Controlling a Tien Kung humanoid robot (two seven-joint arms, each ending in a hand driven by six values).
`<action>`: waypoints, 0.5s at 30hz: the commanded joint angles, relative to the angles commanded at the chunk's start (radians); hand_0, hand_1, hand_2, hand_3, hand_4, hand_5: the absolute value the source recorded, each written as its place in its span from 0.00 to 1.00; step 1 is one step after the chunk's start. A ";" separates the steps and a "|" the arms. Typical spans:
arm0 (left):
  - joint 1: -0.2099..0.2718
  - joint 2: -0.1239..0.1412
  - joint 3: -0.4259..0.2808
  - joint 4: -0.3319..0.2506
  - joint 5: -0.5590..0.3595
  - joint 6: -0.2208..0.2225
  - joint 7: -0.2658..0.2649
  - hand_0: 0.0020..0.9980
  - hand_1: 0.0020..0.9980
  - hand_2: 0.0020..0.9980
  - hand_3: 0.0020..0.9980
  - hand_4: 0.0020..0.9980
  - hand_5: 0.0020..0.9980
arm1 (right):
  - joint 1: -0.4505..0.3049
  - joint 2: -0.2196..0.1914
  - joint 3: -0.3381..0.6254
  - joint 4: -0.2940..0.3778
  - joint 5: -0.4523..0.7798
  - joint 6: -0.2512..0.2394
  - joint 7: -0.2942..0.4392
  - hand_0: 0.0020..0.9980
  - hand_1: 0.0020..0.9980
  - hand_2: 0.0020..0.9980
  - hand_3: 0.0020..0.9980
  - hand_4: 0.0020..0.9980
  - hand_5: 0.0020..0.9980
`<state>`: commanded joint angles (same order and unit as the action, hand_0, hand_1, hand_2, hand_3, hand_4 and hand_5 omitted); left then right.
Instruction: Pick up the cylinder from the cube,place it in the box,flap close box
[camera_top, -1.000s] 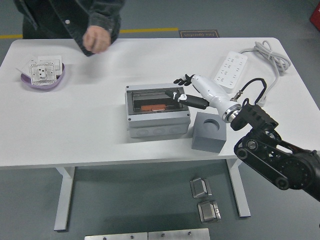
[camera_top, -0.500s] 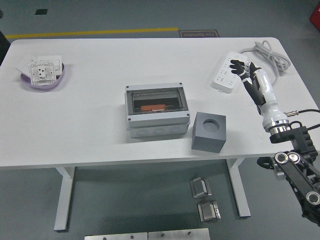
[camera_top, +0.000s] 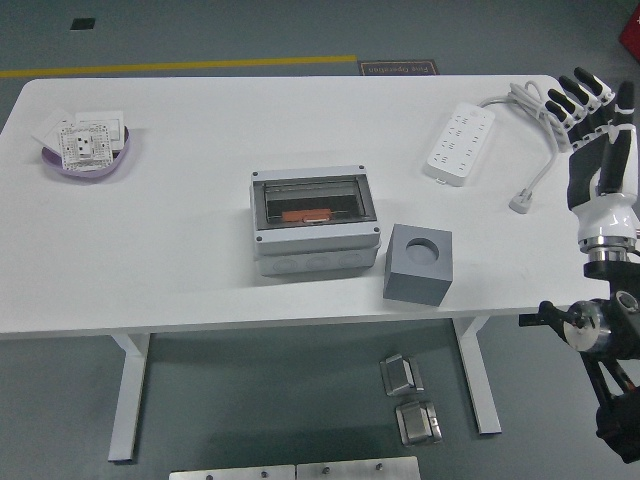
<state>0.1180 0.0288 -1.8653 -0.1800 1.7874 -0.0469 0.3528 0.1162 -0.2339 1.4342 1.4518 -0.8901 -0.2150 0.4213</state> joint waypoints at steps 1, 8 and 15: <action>0.000 -0.001 0.000 0.000 0.000 0.000 0.000 0.72 0.73 0.71 0.86 0.56 0.11 | 0.000 0.001 0.004 0.000 -0.013 -0.003 -0.013 0.75 0.72 0.73 0.74 0.93 0.76; 0.001 -0.001 0.001 0.000 0.001 0.000 -0.002 0.72 0.73 0.71 0.86 0.56 0.12 | 0.003 0.000 0.022 0.015 -0.154 -0.032 -0.104 0.79 0.77 0.80 0.81 0.96 0.67; -0.003 0.001 0.013 0.000 -0.011 0.001 -0.006 0.72 0.73 0.71 0.86 0.56 0.12 | -0.007 -0.008 0.037 0.027 -0.238 -0.052 -0.130 0.83 0.82 0.84 0.91 0.97 0.41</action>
<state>0.1147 0.0300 -1.8520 -0.1800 1.7759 -0.0455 0.3471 0.1090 -0.2417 1.4716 1.4791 -1.1280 -0.2669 0.2914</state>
